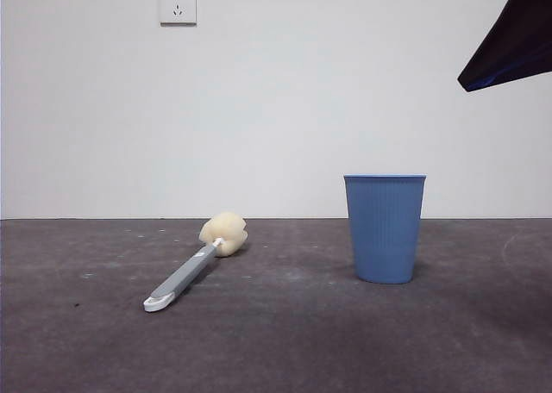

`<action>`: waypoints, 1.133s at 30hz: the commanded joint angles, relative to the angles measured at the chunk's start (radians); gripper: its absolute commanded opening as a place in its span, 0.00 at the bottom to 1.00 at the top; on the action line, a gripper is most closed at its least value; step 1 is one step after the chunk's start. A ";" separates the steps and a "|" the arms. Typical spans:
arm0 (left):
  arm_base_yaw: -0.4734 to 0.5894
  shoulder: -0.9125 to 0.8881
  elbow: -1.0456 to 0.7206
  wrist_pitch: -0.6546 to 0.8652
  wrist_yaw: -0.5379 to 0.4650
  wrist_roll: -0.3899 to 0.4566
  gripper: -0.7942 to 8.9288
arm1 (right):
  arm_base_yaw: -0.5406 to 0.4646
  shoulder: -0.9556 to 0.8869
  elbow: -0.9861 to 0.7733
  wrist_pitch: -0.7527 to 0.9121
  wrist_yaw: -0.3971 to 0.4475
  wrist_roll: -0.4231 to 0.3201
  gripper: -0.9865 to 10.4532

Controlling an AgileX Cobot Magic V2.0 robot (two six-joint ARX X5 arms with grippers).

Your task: Pick up the cup brush,pick up the cup,insert the brush into the cup,clean the cup,put the cup brush back,put the cup back to the fixed position on the table

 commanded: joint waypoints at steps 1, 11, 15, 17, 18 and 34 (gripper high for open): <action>0.003 -0.003 -0.012 -0.002 0.003 -0.009 0.08 | 0.002 0.000 0.005 0.005 0.003 0.005 0.09; 0.003 -0.003 -0.012 -0.002 0.003 -0.009 0.08 | 0.002 0.000 0.005 0.005 0.003 0.005 0.09; 0.003 -0.003 -0.012 -0.002 0.003 -0.009 0.08 | 0.002 -0.005 0.005 0.005 0.032 -0.060 0.09; 0.003 -0.003 -0.012 -0.002 0.003 -0.009 0.08 | -0.008 -0.030 0.005 0.005 0.101 -0.095 0.09; 0.003 -0.003 -0.012 -0.002 0.003 -0.009 0.08 | -0.018 -0.043 0.005 0.006 0.149 -0.122 0.09; 0.003 -0.003 -0.012 -0.002 0.003 -0.009 0.08 | -0.408 -0.479 -0.409 0.372 0.182 -0.233 0.09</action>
